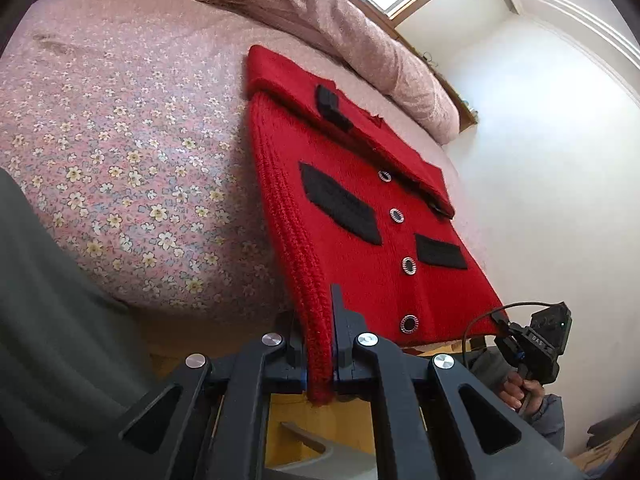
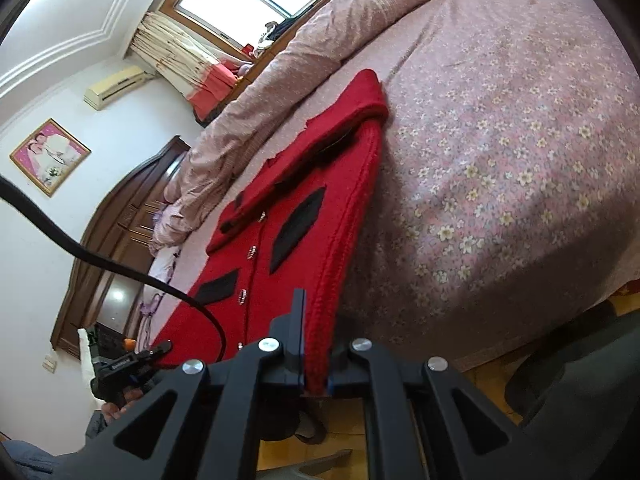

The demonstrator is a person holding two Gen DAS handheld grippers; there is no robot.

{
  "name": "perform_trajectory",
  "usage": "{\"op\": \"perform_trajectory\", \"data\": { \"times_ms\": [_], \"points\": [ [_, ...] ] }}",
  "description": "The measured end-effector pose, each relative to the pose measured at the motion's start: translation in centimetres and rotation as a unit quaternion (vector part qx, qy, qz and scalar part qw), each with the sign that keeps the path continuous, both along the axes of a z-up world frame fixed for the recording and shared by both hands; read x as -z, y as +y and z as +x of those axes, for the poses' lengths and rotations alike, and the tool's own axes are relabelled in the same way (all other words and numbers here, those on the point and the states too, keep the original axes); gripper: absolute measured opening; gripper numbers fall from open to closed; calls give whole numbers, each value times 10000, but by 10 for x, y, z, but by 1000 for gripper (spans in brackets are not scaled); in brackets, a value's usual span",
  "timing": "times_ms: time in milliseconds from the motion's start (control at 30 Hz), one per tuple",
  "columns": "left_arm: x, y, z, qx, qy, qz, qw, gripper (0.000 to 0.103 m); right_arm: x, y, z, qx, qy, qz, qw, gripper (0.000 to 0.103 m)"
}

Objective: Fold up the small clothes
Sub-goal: 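Lift the hem with both tools and fold it toward the collar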

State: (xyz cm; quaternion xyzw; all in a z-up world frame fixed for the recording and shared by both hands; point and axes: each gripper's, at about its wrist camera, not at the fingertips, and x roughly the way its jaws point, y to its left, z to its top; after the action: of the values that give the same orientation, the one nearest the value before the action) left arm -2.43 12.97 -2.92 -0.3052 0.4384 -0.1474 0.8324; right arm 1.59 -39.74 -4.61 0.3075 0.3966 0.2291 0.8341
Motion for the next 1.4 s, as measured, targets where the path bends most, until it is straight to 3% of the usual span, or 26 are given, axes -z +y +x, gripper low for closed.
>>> {"op": "perform_trajectory", "data": {
  "times_ms": [167,267,467,700,900,1133,1400],
  "points": [
    [-3,-10,15,-59,12,259,9996,1,-1,7,8,-13,23,-74,10000,7],
    [-1,-8,29,-45,113,219,9997,1,-4,11,17,-3,-9,-179,9998,7],
    [-10,-10,86,-114,-160,693,9974,1,-21,17,79,105,-309,-739,9967,7],
    [-26,7,134,-391,-815,477,9948,1,-42,24,139,229,-777,-856,9930,7],
    [-36,16,171,-483,-1242,521,9897,1,-59,36,194,248,-1219,-977,9874,7],
    [-46,30,225,-626,-1733,181,9827,1,-78,38,247,263,-1660,-827,9823,7],
    [-40,29,277,-559,-1663,228,9842,1,-71,45,297,266,-1467,-892,9848,8]
  ]
}}
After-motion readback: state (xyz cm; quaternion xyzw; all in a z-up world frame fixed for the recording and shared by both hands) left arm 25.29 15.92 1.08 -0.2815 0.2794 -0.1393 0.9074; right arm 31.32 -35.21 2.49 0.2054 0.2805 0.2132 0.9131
